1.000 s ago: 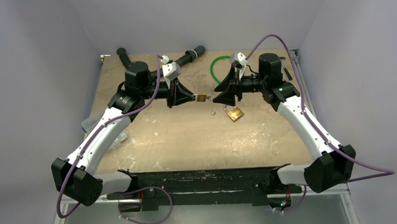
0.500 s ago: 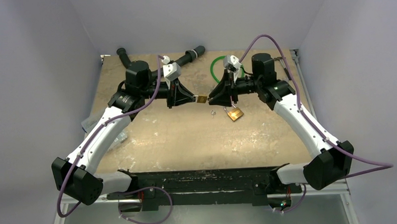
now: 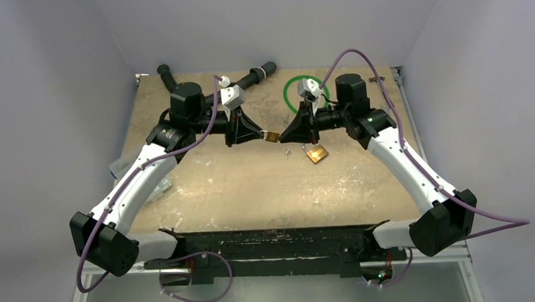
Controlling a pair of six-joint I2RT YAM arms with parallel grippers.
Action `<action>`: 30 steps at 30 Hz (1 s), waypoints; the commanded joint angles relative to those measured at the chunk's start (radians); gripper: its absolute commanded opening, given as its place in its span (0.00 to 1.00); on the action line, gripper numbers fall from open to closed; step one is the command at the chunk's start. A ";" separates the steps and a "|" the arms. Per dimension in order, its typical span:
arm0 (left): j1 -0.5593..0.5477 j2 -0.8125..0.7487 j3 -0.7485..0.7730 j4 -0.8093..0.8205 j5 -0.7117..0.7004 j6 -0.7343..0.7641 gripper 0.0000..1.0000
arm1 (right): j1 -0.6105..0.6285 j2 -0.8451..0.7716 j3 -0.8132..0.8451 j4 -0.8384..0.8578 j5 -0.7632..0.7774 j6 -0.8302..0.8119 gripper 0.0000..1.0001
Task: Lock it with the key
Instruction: Remove the key from the lock, then place the key at the center of the board.
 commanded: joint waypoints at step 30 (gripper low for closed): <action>0.037 0.035 -0.020 0.080 -0.146 -0.036 0.00 | -0.123 -0.022 -0.226 -0.276 0.328 -0.424 0.00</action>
